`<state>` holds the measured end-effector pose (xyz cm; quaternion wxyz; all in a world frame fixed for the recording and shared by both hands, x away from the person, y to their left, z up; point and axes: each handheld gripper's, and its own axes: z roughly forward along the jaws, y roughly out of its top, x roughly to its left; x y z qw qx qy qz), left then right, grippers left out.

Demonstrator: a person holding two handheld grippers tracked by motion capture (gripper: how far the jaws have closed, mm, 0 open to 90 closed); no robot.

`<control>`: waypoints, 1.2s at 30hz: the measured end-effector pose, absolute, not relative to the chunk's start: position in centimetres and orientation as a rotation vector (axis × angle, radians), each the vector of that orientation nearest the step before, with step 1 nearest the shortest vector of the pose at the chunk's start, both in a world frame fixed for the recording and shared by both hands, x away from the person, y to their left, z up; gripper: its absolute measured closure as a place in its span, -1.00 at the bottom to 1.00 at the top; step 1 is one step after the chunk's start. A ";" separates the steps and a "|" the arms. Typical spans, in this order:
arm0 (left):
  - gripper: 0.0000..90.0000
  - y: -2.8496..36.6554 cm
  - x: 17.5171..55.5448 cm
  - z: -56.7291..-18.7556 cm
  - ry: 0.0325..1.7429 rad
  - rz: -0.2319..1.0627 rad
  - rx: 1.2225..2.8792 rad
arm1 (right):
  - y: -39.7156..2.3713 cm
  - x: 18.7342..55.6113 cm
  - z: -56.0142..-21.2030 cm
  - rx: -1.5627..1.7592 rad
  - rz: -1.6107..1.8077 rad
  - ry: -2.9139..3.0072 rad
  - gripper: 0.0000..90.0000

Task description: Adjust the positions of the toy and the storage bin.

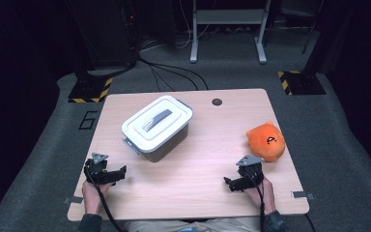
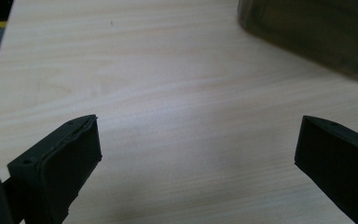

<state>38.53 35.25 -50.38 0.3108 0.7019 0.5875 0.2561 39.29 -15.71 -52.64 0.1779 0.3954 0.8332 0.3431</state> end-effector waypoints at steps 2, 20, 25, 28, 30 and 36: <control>-1.00 35.2 38.6 -49.3 1.528 0.684 1.862 | -15.5 39.4 -52.7 1.133 0.963 2.364 -1.00; -1.00 35.2 39.9 -43.2 1.430 0.676 1.819 | -15.6 39.7 -52.9 1.110 0.989 2.383 -1.00; -1.00 35.1 40.4 -41.6 1.384 0.690 1.819 | -15.6 39.7 -52.9 1.103 0.986 2.378 -1.00; -0.99 34.9 40.8 -40.7 1.365 0.695 1.822 | -15.6 39.7 -52.9 1.105 0.990 2.384 -1.00; -0.99 34.7 41.2 -40.1 1.350 0.694 1.825 | -15.6 39.7 -52.9 1.106 0.991 2.384 -1.00; -0.97 34.1 42.4 -38.9 1.312 0.681 1.848 | -15.6 39.7 -52.9 1.106 0.992 2.384 -1.00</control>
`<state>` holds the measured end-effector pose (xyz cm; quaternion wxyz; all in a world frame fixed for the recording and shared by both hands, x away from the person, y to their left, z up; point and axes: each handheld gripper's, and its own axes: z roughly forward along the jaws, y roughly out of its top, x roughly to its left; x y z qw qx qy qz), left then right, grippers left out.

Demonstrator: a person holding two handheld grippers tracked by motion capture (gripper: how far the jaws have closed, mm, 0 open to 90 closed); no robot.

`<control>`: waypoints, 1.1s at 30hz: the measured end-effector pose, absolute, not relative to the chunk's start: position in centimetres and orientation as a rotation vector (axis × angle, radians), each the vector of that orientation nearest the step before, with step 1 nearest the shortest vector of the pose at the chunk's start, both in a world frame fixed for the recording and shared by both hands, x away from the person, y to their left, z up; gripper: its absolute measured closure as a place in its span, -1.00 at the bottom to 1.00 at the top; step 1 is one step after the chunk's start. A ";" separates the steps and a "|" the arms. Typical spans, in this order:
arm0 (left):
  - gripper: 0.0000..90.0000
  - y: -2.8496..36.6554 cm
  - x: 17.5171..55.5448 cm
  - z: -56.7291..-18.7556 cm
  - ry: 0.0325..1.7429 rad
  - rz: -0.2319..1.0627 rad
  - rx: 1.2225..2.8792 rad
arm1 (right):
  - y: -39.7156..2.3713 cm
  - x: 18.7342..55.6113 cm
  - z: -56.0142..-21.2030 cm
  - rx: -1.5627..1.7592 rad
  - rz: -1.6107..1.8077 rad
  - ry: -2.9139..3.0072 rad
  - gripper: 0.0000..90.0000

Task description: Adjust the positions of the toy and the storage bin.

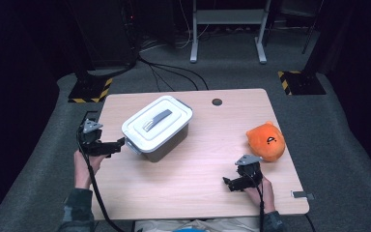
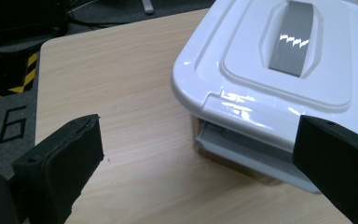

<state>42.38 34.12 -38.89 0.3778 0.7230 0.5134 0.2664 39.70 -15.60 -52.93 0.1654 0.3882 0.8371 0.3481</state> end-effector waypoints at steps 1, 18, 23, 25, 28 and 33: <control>-0.97 34.0 42.6 -38.7 1.307 0.680 1.852 | -15.6 39.7 -52.9 1.103 0.990 2.386 -1.00; -0.97 31.3 45.6 -37.0 1.222 0.654 1.900 | -15.7 39.7 -52.9 1.103 0.990 2.389 -1.00; -0.99 30.1 46.9 -36.5 1.175 0.644 1.922 | -15.7 39.7 -52.9 1.103 0.990 2.389 -1.00; -0.99 29.5 47.6 -36.4 1.154 0.639 1.934 | -15.7 39.7 -52.9 1.105 0.990 2.389 -1.00; -1.00 28.6 48.5 -36.6 1.142 0.623 1.955 | -15.7 39.7 -52.9 1.104 0.993 2.389 -0.99; -1.00 27.4 50.0 -36.9 1.127 0.607 1.975 | -15.7 39.7 -52.9 1.102 0.994 2.388 -0.97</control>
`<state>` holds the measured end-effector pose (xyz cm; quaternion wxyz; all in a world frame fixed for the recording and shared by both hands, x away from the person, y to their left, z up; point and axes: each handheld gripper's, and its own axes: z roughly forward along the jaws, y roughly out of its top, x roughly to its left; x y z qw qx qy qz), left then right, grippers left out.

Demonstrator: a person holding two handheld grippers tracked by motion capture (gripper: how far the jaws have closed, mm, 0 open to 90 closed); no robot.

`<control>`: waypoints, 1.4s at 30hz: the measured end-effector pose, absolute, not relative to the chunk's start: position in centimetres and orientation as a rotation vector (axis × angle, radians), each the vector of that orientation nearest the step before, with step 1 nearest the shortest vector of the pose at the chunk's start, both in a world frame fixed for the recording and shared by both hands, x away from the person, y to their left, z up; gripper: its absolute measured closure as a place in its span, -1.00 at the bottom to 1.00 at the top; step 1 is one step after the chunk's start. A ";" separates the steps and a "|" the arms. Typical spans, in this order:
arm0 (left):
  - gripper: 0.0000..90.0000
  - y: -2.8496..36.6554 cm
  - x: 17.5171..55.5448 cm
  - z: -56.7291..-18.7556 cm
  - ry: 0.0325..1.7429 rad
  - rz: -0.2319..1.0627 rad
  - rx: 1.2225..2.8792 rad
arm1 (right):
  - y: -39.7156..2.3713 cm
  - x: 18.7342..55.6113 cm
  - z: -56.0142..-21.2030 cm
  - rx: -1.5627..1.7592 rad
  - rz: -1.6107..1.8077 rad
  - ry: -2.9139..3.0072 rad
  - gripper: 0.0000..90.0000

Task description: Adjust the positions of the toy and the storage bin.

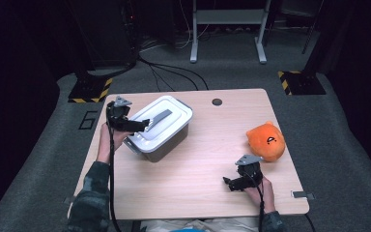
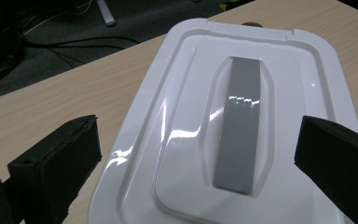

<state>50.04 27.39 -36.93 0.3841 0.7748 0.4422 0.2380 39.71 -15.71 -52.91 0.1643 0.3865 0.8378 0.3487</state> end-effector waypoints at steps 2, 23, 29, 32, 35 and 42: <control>-1.00 27.0 50.5 -37.0 1.118 0.602 1.989 | -15.7 39.7 -52.9 1.103 0.994 2.387 -0.97; -0.17 23.3 53.0 -38.3 0.977 0.570 2.153 | -15.7 39.7 -52.9 1.100 0.993 2.385 -0.95; 0.15 23.0 53.0 -39.0 0.963 0.545 2.151 | -15.7 39.7 -52.9 1.099 0.993 2.385 -0.95; 0.33 23.0 53.0 -39.2 0.955 0.517 2.127 | -15.8 39.7 -52.9 1.093 0.993 2.389 -0.95; 0.44 23.2 53.1 -39.3 0.951 0.512 2.122 | -15.8 39.7 -52.9 1.090 0.994 2.389 -0.94; 0.46 23.3 53.0 -39.4 0.966 0.491 2.103 | -15.8 39.7 -52.9 1.088 0.996 2.387 -0.94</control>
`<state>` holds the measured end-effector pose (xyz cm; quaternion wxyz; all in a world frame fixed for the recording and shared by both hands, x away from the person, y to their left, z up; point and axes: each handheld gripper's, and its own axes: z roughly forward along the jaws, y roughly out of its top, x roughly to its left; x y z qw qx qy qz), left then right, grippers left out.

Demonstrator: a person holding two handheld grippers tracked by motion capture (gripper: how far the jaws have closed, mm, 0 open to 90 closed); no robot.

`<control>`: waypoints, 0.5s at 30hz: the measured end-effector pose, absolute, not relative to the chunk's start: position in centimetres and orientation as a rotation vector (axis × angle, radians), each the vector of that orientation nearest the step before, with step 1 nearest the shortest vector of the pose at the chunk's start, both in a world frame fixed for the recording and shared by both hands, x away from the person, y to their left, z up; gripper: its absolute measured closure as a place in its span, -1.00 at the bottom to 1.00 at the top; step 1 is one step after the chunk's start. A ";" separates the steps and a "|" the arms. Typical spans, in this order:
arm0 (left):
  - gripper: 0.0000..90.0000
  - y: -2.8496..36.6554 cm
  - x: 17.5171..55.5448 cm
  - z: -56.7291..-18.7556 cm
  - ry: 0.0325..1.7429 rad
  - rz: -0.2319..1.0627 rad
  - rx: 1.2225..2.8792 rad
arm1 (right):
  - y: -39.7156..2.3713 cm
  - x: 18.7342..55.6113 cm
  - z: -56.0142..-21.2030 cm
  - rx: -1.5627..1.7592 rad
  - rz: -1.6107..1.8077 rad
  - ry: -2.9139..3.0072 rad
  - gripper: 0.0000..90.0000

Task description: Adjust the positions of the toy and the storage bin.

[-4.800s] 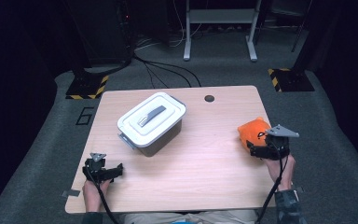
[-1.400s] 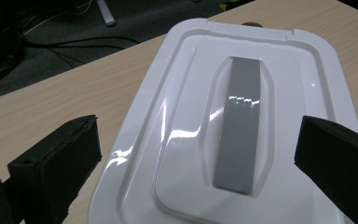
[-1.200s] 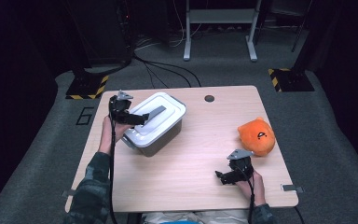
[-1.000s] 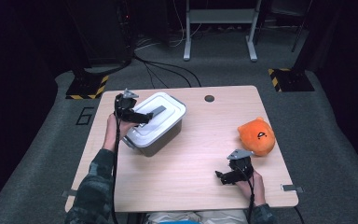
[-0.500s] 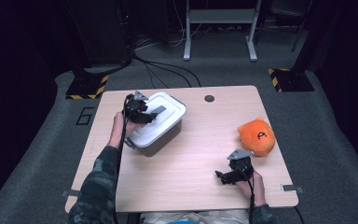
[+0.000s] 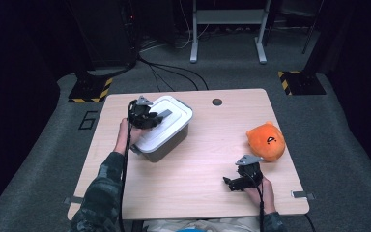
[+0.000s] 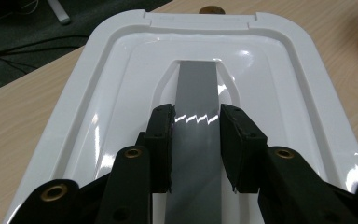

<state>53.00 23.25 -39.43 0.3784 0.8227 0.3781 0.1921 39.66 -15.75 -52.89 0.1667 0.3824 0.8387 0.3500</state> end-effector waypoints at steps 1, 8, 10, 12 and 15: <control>0.46 23.1 52.9 -39.5 0.974 0.488 2.090 | -15.7 39.7 -52.9 1.090 0.998 2.386 -0.94; 0.47 22.3 52.3 -39.4 0.968 0.500 2.098 | -15.8 39.7 -52.9 1.088 0.998 2.386 -0.94; 0.47 22.0 52.1 -39.4 0.961 0.502 2.103 | -15.8 39.7 -52.9 1.090 0.998 2.387 -0.94; 0.47 21.7 52.0 -39.3 0.952 0.496 2.108 | -15.7 39.7 -52.9 1.090 0.998 2.387 -0.94; 0.47 21.3 51.9 -39.4 0.937 0.471 2.110 | -15.8 39.7 -52.9 1.086 1.000 2.388 -0.93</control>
